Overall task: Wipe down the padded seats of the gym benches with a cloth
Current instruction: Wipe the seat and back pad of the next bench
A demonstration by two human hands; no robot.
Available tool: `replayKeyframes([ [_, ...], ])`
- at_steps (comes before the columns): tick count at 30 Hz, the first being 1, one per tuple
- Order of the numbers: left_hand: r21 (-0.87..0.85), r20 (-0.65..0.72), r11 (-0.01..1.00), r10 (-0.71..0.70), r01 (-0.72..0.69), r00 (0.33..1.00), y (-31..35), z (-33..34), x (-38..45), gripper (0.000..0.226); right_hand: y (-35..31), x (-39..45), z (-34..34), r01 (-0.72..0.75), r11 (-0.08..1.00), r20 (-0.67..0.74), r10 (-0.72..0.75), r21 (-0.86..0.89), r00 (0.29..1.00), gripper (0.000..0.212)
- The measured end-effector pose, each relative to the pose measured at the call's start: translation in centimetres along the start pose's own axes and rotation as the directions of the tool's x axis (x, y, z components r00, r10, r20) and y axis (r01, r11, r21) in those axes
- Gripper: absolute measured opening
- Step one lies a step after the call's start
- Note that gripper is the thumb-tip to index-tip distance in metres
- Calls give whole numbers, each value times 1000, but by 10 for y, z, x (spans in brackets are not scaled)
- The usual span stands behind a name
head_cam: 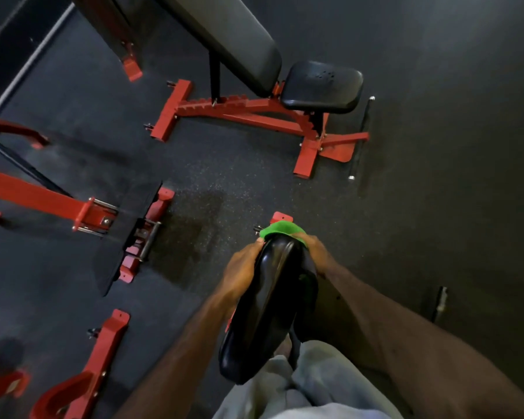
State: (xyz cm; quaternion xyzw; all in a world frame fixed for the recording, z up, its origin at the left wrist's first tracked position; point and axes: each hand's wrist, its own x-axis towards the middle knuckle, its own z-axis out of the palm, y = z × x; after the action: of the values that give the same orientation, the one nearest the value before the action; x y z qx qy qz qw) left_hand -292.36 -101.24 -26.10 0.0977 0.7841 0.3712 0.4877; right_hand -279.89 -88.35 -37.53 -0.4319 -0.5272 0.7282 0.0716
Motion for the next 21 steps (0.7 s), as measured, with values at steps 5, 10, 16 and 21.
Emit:
replayKeyframes([
  [5, 9, -23, 1000, -1, 1, 1000, -1, 3, 5, 41, 14, -1, 7, 65, 995, -52, -61, 78, 997, 50],
  [10, 40, -50, 998, 43, -41, 998, 1, 3, 1, 36, -1, -5, -1, -144, 989, -35, 142, -30, 989, 54],
  [16, 166, -55, 978, 138, -127, 989, -4, 6, -7, 35, 13, -15, 7, -26, 995, -177, 42, 93, 983, 61],
  [21, 107, -33, 979, 180, -176, 983, -5, 5, -8, 36, 2, -14, 7, -106, 990, -101, 116, 96, 988, 66],
])
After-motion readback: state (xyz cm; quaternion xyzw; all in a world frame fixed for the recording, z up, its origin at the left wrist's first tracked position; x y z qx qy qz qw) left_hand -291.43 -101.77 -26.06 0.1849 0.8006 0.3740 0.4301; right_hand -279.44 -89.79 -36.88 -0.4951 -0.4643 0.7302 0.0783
